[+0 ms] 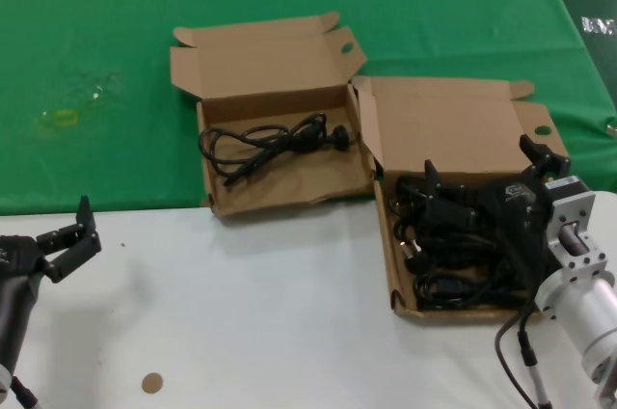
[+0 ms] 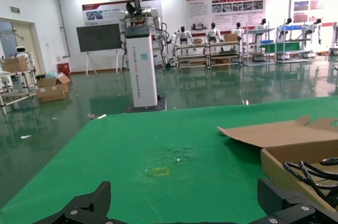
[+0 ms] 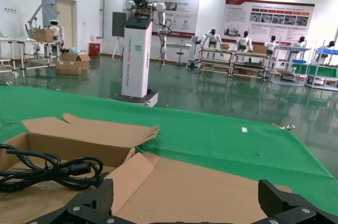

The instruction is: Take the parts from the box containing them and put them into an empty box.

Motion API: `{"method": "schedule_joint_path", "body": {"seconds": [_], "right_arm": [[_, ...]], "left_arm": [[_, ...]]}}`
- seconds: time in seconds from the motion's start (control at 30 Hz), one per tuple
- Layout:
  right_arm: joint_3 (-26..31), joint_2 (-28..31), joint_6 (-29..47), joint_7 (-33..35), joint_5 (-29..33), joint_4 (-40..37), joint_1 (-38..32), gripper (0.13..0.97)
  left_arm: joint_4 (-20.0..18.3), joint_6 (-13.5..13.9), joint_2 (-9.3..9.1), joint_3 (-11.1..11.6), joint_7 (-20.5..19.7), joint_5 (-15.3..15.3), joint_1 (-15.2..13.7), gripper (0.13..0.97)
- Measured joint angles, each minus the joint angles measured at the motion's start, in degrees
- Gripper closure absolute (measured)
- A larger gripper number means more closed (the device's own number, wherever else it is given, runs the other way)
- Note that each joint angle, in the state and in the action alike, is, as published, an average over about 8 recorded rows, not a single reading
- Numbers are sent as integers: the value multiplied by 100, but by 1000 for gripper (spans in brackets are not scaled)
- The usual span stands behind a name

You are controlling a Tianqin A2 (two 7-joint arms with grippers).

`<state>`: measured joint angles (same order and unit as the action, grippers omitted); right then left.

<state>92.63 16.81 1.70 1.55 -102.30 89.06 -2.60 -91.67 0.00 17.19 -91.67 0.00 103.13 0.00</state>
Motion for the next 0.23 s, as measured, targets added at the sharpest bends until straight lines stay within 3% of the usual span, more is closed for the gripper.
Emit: {"method": "schedule_joint_path", "body": {"seconds": [0.23], "right_arm": [[0, 0, 0, 0, 0, 0, 0, 129]], "left_arm": [[0, 0, 0, 0, 0, 0, 0, 132]]}}
